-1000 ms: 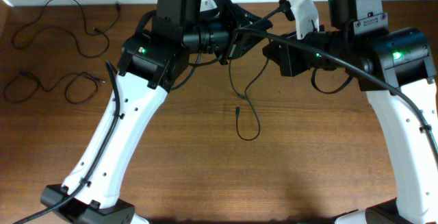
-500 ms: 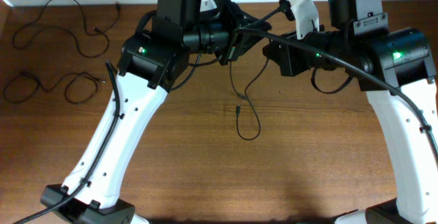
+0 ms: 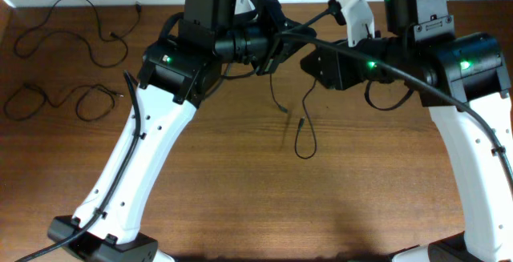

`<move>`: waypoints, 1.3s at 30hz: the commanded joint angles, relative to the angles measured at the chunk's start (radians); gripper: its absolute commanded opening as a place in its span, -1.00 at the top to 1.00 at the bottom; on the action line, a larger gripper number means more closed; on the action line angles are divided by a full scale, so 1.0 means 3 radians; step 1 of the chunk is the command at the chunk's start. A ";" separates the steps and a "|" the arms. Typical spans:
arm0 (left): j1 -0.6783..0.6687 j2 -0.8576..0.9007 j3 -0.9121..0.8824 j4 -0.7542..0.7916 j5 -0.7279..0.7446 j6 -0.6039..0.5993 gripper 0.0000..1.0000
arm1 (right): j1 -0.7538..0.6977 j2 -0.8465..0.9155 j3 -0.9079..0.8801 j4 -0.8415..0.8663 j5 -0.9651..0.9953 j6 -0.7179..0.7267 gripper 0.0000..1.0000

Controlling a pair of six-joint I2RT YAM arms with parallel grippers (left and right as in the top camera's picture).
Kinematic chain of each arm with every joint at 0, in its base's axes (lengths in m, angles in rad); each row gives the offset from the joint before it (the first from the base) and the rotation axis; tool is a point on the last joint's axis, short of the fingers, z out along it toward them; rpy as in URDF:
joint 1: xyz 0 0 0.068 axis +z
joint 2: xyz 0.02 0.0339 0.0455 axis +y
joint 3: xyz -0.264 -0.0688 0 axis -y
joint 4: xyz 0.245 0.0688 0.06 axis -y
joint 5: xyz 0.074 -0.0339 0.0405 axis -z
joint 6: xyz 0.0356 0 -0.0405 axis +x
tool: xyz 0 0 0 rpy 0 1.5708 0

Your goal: Untangle cables

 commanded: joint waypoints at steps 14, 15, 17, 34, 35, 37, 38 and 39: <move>0.0000 -0.0081 0.0032 -0.0431 -0.0540 0.2543 1.00 | -0.0710 0.0018 0.0019 -0.0497 0.0384 0.0253 -0.73; 0.0013 -0.0125 0.0032 -0.0458 -0.0528 0.2650 1.00 | -0.0746 0.0018 0.0018 -0.0547 0.0451 0.0253 -0.73; 0.0037 -0.0224 0.0032 -0.0554 -0.0528 0.2797 1.00 | -0.0773 0.0018 0.0019 -0.0605 0.0525 0.0244 -0.73; 0.0064 -0.0877 0.0032 -0.2085 -0.0726 0.4775 1.00 | -0.0772 0.0018 0.0018 -0.0587 0.0570 0.0244 -0.77; 0.0064 -0.0877 0.0032 -0.2178 -0.0916 0.4775 1.00 | -0.0772 0.0018 0.0018 -0.0587 0.0570 0.0244 -0.77; 0.0064 -0.0877 0.0032 -0.2302 -0.1221 0.4772 1.00 | -0.0772 0.0018 0.0018 -0.0587 0.0570 0.0244 -0.78; 0.0064 -0.0877 0.0032 -0.2360 -0.1311 0.4772 1.00 | -0.0772 0.0018 0.0019 -0.0587 0.0570 0.0244 -0.78; 0.0066 -0.0877 0.0032 -0.2408 -0.1399 0.4771 1.00 | -0.0772 0.0018 0.0018 -0.0587 0.0570 0.0244 -0.78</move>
